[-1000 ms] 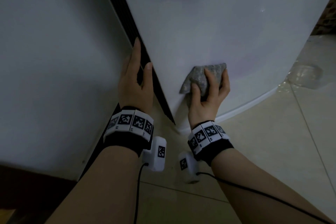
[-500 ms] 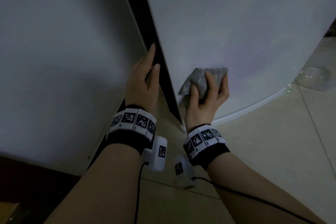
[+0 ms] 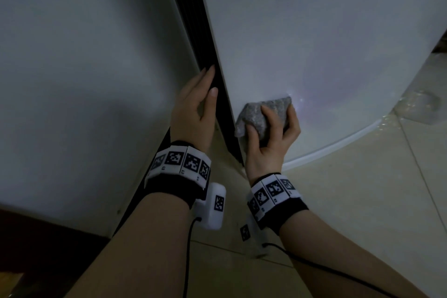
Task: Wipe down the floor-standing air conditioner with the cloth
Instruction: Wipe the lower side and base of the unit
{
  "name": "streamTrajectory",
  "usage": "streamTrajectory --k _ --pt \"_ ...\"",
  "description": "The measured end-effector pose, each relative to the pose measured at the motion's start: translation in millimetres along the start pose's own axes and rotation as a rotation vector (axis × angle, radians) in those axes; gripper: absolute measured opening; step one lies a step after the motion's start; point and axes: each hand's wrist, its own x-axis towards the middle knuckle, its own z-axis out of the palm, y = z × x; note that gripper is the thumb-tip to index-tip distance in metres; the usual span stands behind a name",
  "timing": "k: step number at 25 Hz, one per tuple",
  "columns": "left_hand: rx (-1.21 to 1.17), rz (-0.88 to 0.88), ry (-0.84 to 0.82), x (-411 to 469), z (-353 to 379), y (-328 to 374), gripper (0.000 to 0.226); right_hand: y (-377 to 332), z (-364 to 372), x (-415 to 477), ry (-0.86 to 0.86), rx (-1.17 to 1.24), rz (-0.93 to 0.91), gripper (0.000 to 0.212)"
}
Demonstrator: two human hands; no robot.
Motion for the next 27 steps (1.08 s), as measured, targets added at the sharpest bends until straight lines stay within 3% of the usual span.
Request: streamTrajectory --k 8,11,16,19,23,27 --pt "-0.023 0.038 0.091 10.6 4.5 6.7 0.040 -19.3 2.5 26.2 -0.049 -0.070 -0.310 0.038" --pt "-0.053 0.049 0.104 10.7 2.3 8.6 0.039 -26.3 1.4 37.1 -0.002 -0.027 -0.240 0.037" --pt "-0.119 0.039 0.124 11.4 3.0 10.9 0.038 -28.6 -4.7 40.4 -0.063 -0.090 -0.369 0.037" --pt "-0.114 0.040 0.144 13.7 3.3 11.2 0.037 -36.5 -8.7 53.2 -0.019 -0.015 -0.268 0.041" --pt "-0.083 0.052 0.173 16.5 3.9 13.7 0.039 -39.4 -0.6 40.6 -0.133 -0.083 -0.443 0.032" --pt "-0.076 0.074 0.189 19.4 3.7 17.2 0.036 -47.2 -6.1 58.1 -0.015 0.011 -0.242 0.040"
